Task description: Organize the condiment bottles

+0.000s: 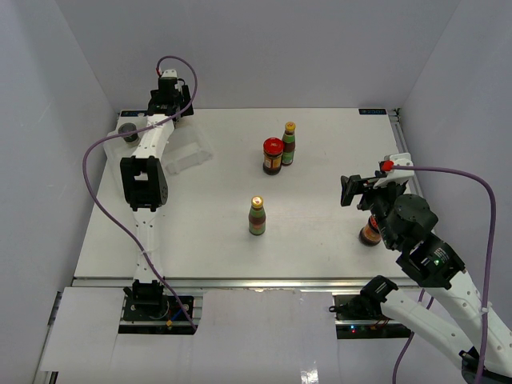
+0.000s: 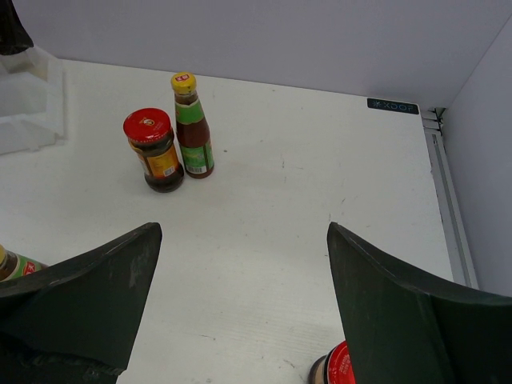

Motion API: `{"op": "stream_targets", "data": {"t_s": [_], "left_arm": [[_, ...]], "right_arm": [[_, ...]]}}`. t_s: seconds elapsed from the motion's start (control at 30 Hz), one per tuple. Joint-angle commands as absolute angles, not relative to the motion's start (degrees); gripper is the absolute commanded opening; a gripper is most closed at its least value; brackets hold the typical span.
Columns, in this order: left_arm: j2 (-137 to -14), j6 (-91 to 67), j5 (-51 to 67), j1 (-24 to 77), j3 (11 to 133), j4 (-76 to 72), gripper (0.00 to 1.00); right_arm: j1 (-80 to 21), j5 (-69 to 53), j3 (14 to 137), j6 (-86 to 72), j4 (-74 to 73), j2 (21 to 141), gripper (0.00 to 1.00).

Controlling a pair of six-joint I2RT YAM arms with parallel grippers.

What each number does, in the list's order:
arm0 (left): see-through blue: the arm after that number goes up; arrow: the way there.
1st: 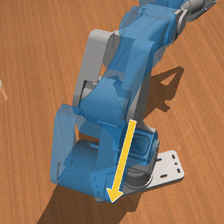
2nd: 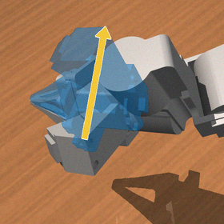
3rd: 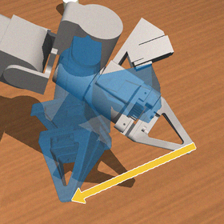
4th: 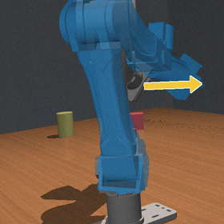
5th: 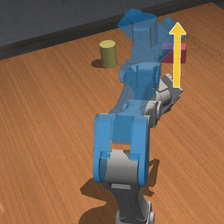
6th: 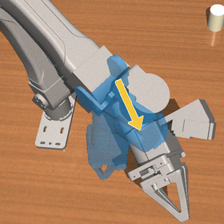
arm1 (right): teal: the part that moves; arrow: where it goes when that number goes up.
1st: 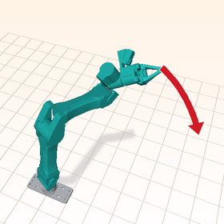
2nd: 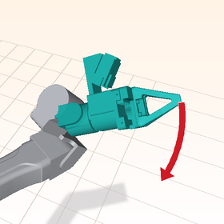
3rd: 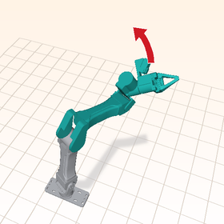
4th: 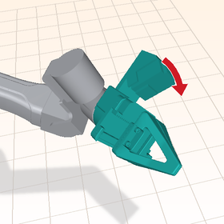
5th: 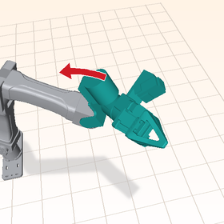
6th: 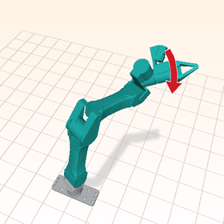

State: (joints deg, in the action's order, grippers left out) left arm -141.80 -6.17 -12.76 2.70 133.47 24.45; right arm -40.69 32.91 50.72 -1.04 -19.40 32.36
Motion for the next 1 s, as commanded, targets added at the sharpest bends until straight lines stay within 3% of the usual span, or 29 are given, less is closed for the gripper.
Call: {"op": "stream_targets", "data": {"t_s": [0.0,0.37,0.63,0.97], "left_arm": [[-139.21,-6.77,-13.35,2.37,133.16,21.52,0.88],[-136.37,-6.69,-10.47,2.56,132.3,21.45,0.92],[-128.53,-6.98,-6.08,3.17,130.47,23.2,0.98],[-114.54,-13.24,2.75,6.85,121.12,28.63,0.97]], "right_arm": [[-40.97,34.29,50.45,-0.26,-16.0,32.34,0.9],[-41.04,34.72,49.5,-0.26,-15.65,31.92,0.9],[-40.97,34.45,50.06,-0.56,-16.95,31.85,0.9],[-40.99,33.49,52.23,-2.01,-21.28,30.04,0.9]]}}
